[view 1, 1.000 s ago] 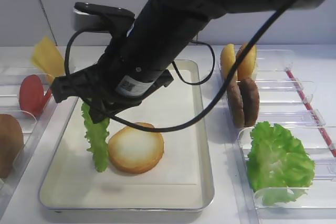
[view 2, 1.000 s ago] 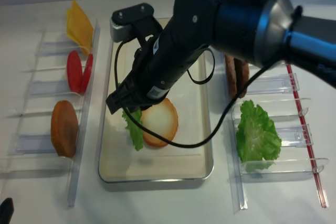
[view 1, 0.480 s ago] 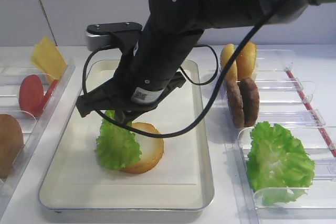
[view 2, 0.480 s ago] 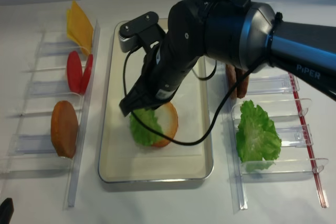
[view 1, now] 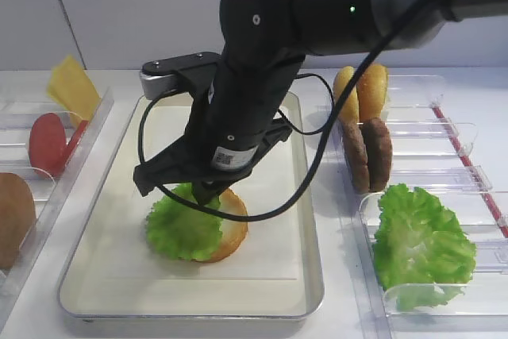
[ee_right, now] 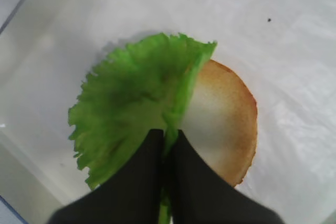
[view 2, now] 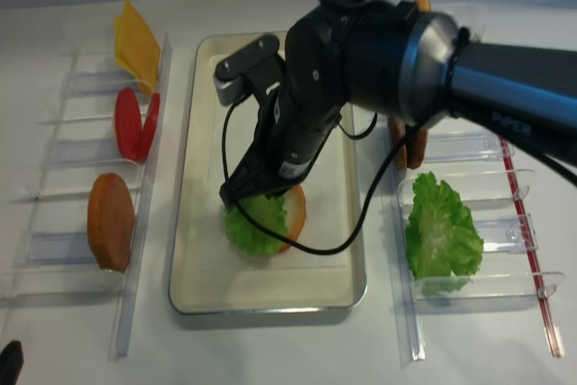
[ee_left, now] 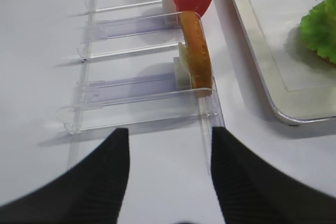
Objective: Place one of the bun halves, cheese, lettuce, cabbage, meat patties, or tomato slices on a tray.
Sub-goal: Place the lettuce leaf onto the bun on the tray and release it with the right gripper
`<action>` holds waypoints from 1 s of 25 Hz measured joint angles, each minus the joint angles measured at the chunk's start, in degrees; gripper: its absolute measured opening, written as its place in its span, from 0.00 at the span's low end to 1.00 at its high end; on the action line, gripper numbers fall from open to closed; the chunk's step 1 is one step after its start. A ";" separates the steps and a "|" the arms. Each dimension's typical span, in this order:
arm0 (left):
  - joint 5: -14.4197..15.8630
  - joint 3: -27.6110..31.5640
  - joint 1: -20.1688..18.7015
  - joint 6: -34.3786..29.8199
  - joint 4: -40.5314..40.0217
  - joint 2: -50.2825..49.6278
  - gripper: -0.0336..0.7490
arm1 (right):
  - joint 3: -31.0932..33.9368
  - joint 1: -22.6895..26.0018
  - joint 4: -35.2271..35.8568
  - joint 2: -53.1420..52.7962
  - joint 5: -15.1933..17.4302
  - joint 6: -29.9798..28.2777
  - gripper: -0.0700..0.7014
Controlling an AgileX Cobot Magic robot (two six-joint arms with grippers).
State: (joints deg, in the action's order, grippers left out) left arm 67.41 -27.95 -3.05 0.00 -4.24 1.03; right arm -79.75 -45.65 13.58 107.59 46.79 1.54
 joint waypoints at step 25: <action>0.00 0.00 0.00 0.00 0.00 0.00 0.49 | 0.00 0.00 -5.54 0.52 3.18 2.15 0.76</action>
State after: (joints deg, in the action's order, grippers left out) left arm 67.41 -27.95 -3.05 0.00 -4.24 1.03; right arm -79.75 -45.65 8.04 108.11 49.97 3.69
